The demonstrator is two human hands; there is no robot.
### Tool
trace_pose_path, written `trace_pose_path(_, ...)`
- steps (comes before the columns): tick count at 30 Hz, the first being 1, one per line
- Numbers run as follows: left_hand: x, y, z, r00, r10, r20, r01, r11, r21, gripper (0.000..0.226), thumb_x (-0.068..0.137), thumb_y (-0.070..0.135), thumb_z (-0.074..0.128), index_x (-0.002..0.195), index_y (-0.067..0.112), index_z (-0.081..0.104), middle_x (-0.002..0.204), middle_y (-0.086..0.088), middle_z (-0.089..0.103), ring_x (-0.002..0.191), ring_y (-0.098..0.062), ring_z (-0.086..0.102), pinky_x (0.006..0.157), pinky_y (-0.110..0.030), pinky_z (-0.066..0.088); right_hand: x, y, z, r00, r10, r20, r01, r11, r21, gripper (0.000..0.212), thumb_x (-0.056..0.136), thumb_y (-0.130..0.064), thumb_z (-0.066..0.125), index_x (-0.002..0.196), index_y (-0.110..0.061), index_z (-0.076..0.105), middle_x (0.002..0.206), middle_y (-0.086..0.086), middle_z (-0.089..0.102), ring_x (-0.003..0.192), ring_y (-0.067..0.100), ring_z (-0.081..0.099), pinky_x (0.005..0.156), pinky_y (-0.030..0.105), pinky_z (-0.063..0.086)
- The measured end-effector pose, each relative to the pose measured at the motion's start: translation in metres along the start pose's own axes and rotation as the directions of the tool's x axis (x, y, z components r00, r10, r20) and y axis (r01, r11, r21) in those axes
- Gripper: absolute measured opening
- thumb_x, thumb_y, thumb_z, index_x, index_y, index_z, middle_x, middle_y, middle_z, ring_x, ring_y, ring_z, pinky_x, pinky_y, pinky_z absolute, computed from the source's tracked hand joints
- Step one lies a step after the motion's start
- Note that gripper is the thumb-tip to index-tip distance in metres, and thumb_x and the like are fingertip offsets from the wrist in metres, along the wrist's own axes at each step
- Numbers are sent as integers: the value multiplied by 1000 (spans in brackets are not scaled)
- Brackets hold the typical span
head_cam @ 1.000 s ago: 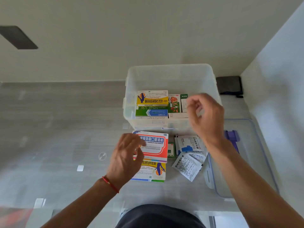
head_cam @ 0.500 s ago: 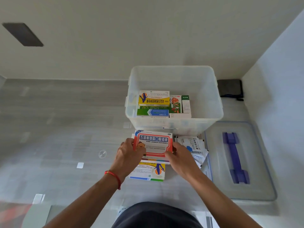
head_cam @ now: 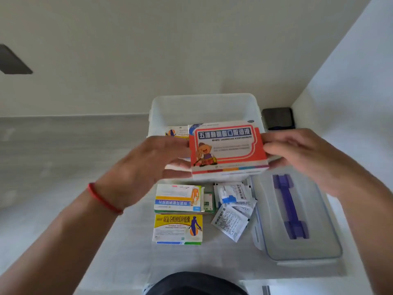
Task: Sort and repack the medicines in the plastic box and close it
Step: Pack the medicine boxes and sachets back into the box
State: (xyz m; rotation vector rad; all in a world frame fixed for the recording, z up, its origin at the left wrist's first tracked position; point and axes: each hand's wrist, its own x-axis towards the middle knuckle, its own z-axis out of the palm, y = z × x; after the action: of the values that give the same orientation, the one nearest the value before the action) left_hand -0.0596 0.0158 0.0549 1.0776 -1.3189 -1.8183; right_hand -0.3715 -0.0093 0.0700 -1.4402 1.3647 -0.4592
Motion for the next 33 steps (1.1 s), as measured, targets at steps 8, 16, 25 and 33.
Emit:
trace_pose_path(8,152,-5,-3,834,-431,-345,431,899,-79,28,92,12,51,114,1,65,111,-22,72,95,-35,73,88,-49,59,140,5,10,968,187,-166,-230,926,-298,43,87,-37,49,114,-10,68,103,3,76,87,20,74,78,40,63)
trace_pose_path(16,206,-47,-2,775,-498,-388,488,863,-132,27,92,8,45,116,4,56,102,-16,67,101,-33,69,89,-49,58,191,31,47,955,224,-193,-294,780,-553,42,97,-23,46,134,-8,58,130,12,66,103,26,65,91,35,54)
trace_pose_path(25,214,-78,-4,852,-177,-493,452,725,520,34,93,6,52,124,13,62,106,-3,60,82,-16,58,57,-19,45,185,57,61,967,238,-91,-236,703,-671,52,97,-8,45,149,-11,45,151,16,46,123,31,57,96,36,53)
trace_pose_path(33,195,-68,0,949,-160,-272,316,431,845,43,98,8,44,141,11,53,143,-14,52,126,-30,52,99,-34,44,185,69,60,958,284,37,-171,672,-721,59,97,-4,43,155,-16,40,155,10,47,135,28,51,113,38,44)
